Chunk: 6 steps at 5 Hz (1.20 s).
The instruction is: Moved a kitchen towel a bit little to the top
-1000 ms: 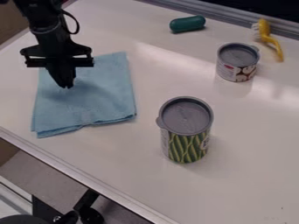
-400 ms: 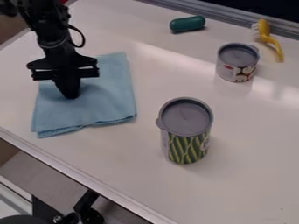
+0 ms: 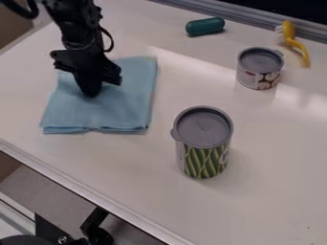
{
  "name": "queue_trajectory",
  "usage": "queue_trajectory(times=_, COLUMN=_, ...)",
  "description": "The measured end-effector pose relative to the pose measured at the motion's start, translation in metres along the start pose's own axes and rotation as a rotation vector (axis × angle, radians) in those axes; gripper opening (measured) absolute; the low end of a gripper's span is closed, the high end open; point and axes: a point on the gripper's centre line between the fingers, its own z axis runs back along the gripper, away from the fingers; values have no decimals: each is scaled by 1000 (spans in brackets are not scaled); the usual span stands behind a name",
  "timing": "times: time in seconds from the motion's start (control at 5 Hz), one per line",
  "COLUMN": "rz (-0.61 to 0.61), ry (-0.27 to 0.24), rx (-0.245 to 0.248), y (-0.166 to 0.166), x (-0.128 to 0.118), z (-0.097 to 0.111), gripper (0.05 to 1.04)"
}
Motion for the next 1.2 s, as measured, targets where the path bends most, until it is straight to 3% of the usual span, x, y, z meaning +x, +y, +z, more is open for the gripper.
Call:
queue_trajectory(times=0.2, rz=-116, ry=-26, rx=-51, y=-11, x=5, z=1, gripper=52)
queue_trajectory(times=0.6, rz=-212, ry=-28, rx=-104, y=-50, x=25, z=7, gripper=52)
queue_trajectory(times=1.0, rz=-298, ry=-81, rx=-77, y=-67, x=43, z=5, gripper=52)
queue_trajectory(times=1.2, rz=-327, ry=-70, rx=-35, y=-64, x=62, z=-6, gripper=52)
